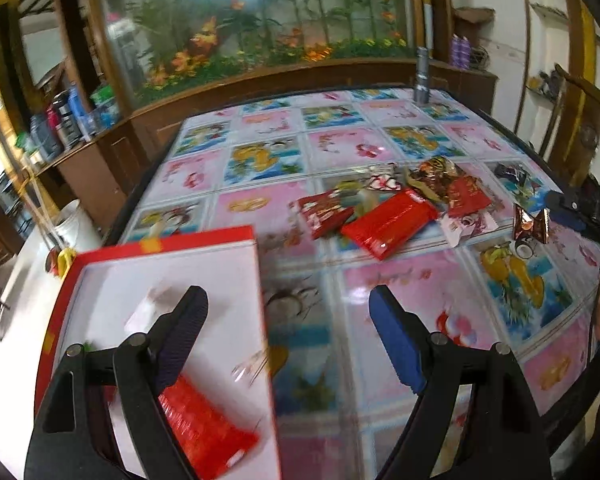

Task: Organize snacks
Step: 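Grasp a red wafer pack with the left tool while the right tool grasps a brown chocolate wrapper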

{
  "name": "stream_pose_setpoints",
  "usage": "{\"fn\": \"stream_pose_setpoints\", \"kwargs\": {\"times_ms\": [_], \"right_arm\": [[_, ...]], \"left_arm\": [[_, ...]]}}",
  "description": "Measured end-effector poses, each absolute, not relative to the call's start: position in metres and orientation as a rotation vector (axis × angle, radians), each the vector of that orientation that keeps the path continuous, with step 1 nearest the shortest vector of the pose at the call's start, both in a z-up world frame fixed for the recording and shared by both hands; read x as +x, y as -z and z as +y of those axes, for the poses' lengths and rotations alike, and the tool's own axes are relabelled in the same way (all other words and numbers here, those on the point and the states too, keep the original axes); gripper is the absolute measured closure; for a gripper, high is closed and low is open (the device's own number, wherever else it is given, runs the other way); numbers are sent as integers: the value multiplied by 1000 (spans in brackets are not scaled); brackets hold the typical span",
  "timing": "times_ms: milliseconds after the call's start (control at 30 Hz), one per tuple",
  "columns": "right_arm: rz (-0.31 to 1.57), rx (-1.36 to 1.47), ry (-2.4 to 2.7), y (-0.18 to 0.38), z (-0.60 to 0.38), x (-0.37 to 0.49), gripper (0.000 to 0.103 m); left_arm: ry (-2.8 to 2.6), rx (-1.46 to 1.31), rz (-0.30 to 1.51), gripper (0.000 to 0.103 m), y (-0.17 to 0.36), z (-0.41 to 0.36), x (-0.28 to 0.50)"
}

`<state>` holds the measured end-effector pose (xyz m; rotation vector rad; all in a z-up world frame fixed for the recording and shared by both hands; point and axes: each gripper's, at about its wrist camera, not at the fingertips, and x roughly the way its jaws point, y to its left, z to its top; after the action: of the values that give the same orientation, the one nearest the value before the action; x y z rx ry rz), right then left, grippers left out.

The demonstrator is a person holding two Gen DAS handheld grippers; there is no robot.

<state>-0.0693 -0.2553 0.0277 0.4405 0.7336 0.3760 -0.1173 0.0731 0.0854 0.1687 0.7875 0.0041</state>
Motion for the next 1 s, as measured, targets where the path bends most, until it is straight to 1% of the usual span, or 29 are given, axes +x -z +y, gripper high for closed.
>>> {"fn": "stream_pose_setpoints", "kwargs": {"times_ms": [133, 233, 500, 633, 700, 733, 767, 800, 867, 933, 1000], "right_arm": [[800, 374, -343, -25, -254, -47, 24], [837, 377, -326, -14, -256, -38, 23], [880, 275, -316, -1, -241, -31, 23], [871, 214, -314, 0, -234, -31, 24], [868, 200, -301, 1, -233, -30, 26], [866, 195, -293, 1, -233, -30, 29], [863, 188, -276, 1, -234, -30, 36], [859, 178, -259, 1, -235, -29, 41], [856, 175, -235, 1, -238, -28, 58], [855, 192, -225, 3, -243, -27, 67], [852, 212, -231, 3, -247, -26, 68]], "left_arm": [[49, 218, 806, 20, -78, 52, -90], [135, 267, 849, 20, -66, 34, -67], [342, 398, 882, 20, -61, 5, -23], [395, 492, 898, 20, -51, -9, -6], [415, 526, 903, 20, -47, -14, -1], [426, 547, 905, 20, -44, -18, 2], [432, 555, 907, 20, -42, -19, 4], [437, 558, 913, 20, -40, -20, 7], [442, 553, 924, 20, -37, -20, 12], [468, 540, 934, 20, -35, -20, 17], [484, 546, 937, 20, -31, -23, 18]]}}
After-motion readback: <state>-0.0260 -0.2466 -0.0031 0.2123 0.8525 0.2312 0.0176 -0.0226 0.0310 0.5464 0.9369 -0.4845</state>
